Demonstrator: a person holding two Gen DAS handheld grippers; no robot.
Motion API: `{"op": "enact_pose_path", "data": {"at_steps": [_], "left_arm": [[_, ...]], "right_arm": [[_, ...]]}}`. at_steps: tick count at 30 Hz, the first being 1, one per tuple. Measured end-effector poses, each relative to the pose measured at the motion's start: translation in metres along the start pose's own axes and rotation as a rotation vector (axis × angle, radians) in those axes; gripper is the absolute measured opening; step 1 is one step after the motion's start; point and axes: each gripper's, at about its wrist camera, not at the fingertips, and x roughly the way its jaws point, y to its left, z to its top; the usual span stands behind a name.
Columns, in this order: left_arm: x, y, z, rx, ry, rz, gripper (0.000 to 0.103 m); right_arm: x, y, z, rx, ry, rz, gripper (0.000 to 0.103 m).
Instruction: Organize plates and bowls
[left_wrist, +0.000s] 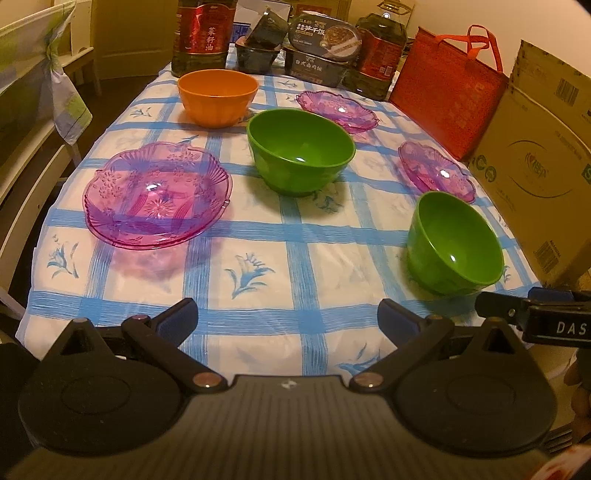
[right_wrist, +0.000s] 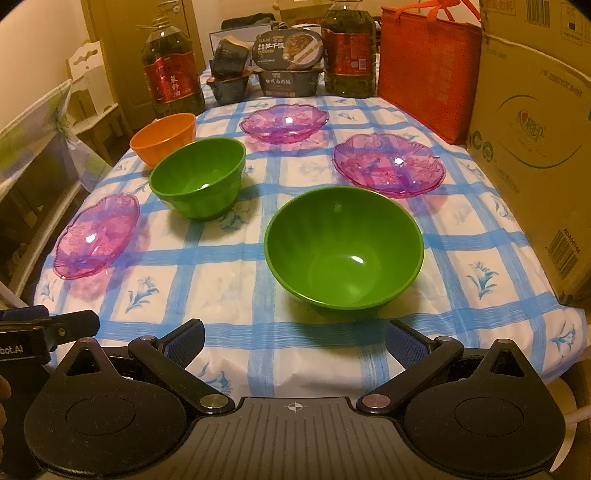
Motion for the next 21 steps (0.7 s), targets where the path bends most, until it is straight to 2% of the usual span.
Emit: {"op": "enact_pose_path", "data": {"at_steps": [21], "left_arm": [[0.0021,-0.004,0.0002,0.008,-0.008,-0.011,0.102]], "right_arm": [[-0.0002,0.0029,-0.0009,0.003,0.001,0.003,0.103]]}}
